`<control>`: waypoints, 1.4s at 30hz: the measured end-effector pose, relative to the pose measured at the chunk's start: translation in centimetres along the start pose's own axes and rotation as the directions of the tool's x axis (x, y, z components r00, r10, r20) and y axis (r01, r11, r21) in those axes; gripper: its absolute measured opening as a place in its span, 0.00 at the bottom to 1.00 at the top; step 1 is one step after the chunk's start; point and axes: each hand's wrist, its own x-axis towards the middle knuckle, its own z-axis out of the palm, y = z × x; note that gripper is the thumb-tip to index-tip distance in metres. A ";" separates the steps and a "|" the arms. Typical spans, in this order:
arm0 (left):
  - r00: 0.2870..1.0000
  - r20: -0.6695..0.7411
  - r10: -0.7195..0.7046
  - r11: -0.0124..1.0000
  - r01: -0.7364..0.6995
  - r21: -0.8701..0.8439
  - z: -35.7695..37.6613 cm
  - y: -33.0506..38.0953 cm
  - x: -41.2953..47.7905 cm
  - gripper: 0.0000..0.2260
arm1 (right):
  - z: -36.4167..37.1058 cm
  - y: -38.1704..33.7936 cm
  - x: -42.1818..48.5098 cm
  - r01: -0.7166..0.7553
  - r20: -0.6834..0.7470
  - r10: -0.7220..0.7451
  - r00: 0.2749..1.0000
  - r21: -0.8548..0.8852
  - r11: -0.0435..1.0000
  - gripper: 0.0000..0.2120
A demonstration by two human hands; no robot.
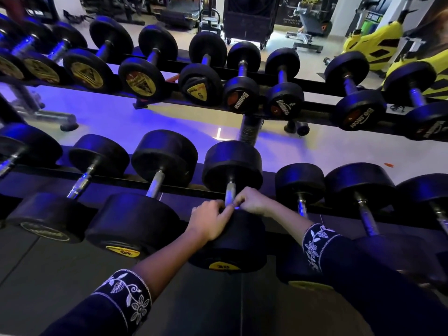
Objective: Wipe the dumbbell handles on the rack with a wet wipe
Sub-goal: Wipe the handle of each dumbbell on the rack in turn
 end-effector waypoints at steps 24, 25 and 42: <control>0.999 -0.009 -0.034 0.999 0.034 0.013 0.0 0.3 0.2 0.29 | -0.2 0.8 2.7 -0.064 -0.327 0.168 0.930 0.307 0.950 0.09; 0.999 -0.007 -0.038 0.999 0.038 0.009 -0.1 0.3 0.2 0.29 | -0.4 1.1 3.4 -0.106 -0.409 0.253 0.877 0.349 0.931 0.07; 1.000 -0.018 -0.021 0.999 0.022 0.026 -0.3 0.5 0.1 0.31 | 1.5 0.2 1.4 -0.033 -0.517 0.160 0.841 0.245 0.969 0.04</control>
